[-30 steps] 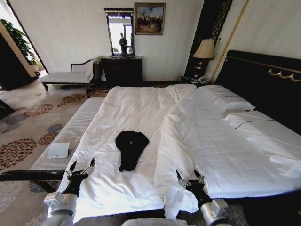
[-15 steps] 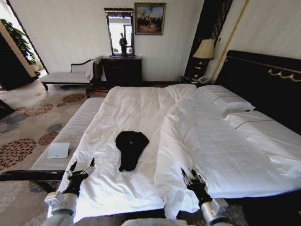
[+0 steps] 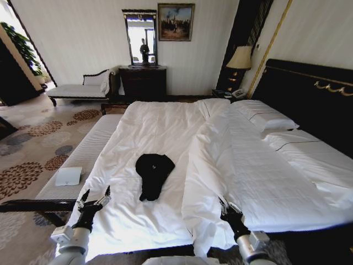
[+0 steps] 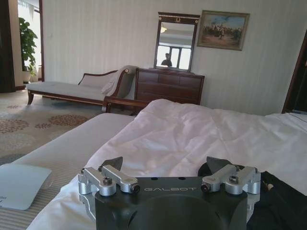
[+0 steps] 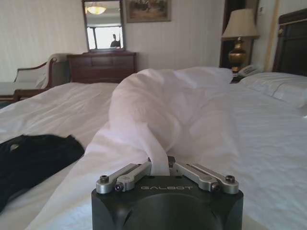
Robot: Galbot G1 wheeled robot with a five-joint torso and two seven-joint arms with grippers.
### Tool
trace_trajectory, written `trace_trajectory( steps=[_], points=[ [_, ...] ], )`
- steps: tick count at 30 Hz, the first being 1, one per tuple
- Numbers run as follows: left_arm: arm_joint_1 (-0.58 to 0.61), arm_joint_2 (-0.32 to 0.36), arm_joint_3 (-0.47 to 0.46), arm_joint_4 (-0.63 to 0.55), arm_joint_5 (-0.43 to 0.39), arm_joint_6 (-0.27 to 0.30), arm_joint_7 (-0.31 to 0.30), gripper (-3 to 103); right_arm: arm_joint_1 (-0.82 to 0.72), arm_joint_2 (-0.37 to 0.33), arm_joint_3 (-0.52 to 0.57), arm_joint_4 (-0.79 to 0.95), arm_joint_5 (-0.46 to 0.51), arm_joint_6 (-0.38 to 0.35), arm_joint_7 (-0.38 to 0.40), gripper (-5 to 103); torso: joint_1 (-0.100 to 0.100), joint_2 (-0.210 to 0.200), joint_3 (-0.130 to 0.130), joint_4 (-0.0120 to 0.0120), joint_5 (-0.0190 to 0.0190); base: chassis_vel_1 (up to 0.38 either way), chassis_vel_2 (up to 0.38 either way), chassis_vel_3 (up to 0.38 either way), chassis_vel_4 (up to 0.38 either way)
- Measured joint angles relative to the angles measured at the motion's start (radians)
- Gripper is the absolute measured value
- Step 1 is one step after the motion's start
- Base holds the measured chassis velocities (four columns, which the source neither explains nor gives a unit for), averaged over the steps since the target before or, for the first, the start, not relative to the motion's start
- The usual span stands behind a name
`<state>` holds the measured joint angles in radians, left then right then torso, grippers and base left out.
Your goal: Fold the clothes on the bed.
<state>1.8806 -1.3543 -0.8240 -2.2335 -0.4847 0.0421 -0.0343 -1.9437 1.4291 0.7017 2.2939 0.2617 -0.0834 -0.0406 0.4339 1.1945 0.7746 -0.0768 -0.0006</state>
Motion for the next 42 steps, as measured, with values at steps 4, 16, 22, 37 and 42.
trace_trajectory(
  steps=[4, 16, 22, 37, 42],
  points=[
    [-0.002, 0.002, 0.005, 0.0, 0.002, 0.001, 0.0, 100, 0.023, 0.006, 0.096, 0.011, 0.104, -0.007, 0.013, 0, 0.0, 0.0, 0.0, 0.0001, -0.0002, 0.0, 0.0, 0.0, 0.0],
    [-0.023, 0.011, 0.017, -0.007, 0.007, 0.018, -0.008, 98, 0.072, 0.016, 0.433, -0.107, 0.259, 0.009, 0.031, 0, 0.0, 0.0, 0.0, 0.0, 0.0002, 0.0, 0.0, 0.0, 0.0],
    [-0.026, 0.015, 0.031, -0.004, 0.017, 0.019, -0.009, 98, 0.117, -0.023, 0.65, -0.303, 0.304, 0.037, 0.046, 0, 0.0, 0.0, 0.0, -0.0003, 0.0005, 0.0, 0.0, 0.0, 0.0],
    [-0.032, 0.033, 0.021, -0.016, 0.016, 0.029, -0.015, 98, 0.234, -0.127, 0.789, -0.592, 0.325, 0.051, 0.086, 0, 0.0, 0.0, 0.0, 0.0, 0.0002, 0.0, 0.0, 0.0, 0.0],
    [-0.013, 0.017, 0.014, -0.024, 0.016, 0.027, -0.015, 98, 0.274, -0.173, 0.819, -0.722, 0.295, 0.089, 0.094, 0, 0.0, 0.0, 0.0, 0.0005, 0.0003, 0.0, 0.0, 0.0, 0.0]
  ],
)
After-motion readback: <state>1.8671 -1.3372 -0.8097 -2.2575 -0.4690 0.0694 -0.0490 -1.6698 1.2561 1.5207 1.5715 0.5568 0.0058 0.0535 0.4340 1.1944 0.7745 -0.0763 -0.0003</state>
